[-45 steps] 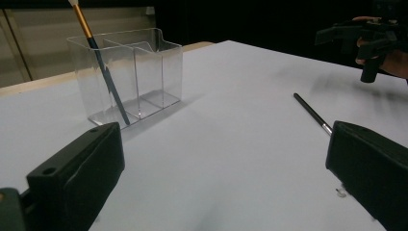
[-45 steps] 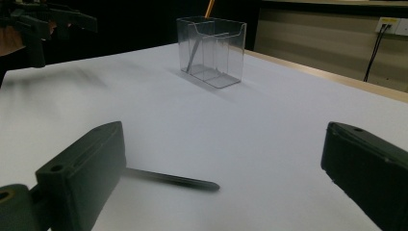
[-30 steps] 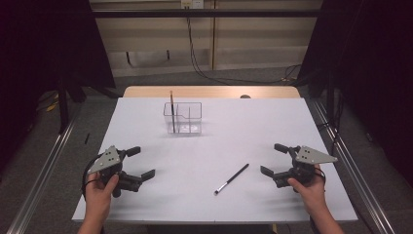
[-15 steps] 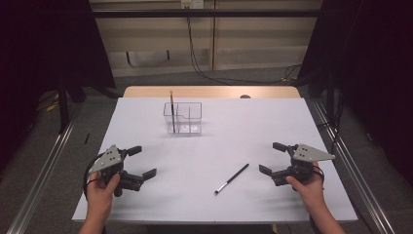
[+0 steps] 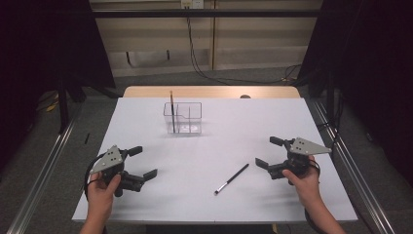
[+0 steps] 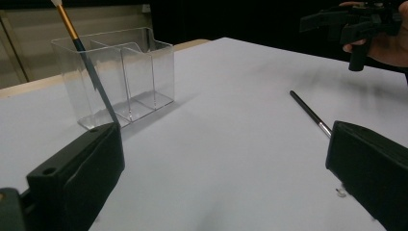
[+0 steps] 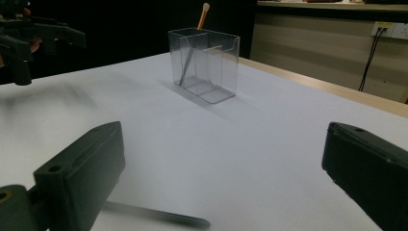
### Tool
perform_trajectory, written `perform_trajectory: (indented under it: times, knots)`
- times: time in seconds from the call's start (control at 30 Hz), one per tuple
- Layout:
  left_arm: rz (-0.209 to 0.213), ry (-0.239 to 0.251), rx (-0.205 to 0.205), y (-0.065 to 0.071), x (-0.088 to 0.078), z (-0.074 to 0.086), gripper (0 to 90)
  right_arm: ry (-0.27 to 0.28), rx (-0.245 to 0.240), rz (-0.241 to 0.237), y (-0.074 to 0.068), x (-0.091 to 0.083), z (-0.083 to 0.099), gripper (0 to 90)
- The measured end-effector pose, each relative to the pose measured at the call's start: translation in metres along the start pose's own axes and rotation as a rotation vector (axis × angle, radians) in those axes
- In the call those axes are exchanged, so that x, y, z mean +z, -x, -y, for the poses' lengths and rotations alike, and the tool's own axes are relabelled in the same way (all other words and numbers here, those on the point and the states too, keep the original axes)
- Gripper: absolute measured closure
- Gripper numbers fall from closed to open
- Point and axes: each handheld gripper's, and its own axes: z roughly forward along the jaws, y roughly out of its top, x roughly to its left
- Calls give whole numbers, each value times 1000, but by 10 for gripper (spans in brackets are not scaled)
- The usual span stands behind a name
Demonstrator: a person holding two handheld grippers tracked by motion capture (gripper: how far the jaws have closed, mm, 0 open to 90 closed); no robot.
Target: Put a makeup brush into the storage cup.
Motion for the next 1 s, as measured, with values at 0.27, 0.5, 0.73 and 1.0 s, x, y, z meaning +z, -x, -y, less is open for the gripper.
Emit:
perform_trajectory:
  times: [0.27,0.5,0.73,1.0]
  knots:
    - [-5,3,1,-1,-2,0,0,4,11,-20,-2,14,-3,7]
    - [-4,-1,4,-1,-2,0,0,4,13,-35,-3,26,-6,7]
    - [-3,-3,6,0,-2,0,0,11,27,-44,-3,36,-9,7]
    - [-4,-5,8,0,-2,0,0,5,21,-73,-8,51,-11,6]
